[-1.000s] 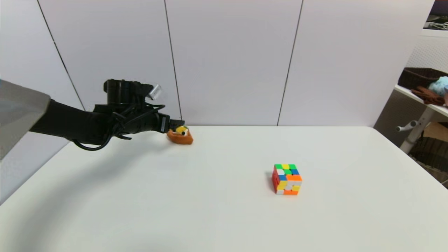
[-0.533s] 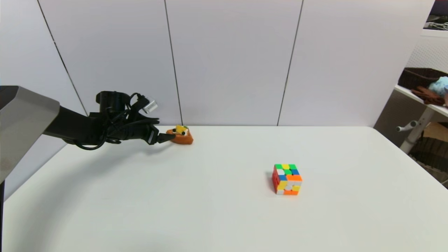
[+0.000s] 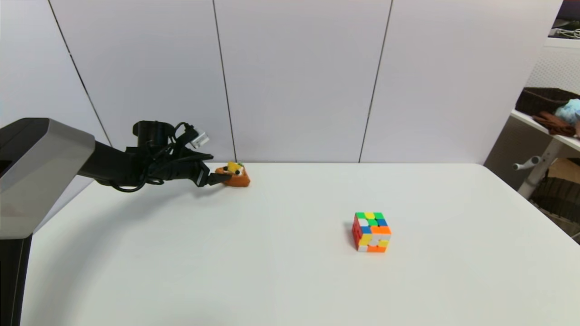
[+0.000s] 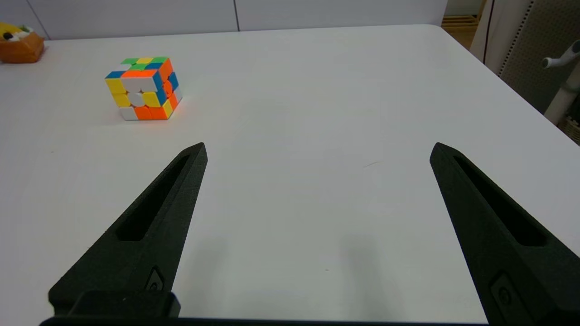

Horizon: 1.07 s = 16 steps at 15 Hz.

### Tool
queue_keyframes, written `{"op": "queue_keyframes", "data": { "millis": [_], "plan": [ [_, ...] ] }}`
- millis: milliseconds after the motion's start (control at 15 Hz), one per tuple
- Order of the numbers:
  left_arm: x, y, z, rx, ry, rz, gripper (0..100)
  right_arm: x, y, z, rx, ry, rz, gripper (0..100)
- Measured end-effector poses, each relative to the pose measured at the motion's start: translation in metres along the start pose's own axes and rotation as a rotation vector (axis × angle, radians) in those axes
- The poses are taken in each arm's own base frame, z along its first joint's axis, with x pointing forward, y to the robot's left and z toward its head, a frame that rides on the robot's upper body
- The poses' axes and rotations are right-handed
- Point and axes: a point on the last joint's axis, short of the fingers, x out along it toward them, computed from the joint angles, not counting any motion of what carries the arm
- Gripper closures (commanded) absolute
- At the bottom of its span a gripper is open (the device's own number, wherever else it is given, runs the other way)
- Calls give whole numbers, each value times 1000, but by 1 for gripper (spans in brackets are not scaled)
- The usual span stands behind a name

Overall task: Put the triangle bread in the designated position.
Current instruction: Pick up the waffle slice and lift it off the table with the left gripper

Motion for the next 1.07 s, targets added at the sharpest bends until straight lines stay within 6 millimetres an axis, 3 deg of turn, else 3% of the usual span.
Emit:
{"op": "queue_keyframes", "data": {
  "millis": [333, 800, 1067],
  "plan": [
    [4, -4, 4, -7, -12, -103, 0, 0, 0, 0, 0, 0, 0, 0],
    [8, -12, 43, -49, 178, 12, 0, 0, 0, 0, 0, 0, 0, 0],
    [16, -27, 51, -89, 213, -28, 0, 0, 0, 0, 0, 0, 0, 0]
  ]
}}
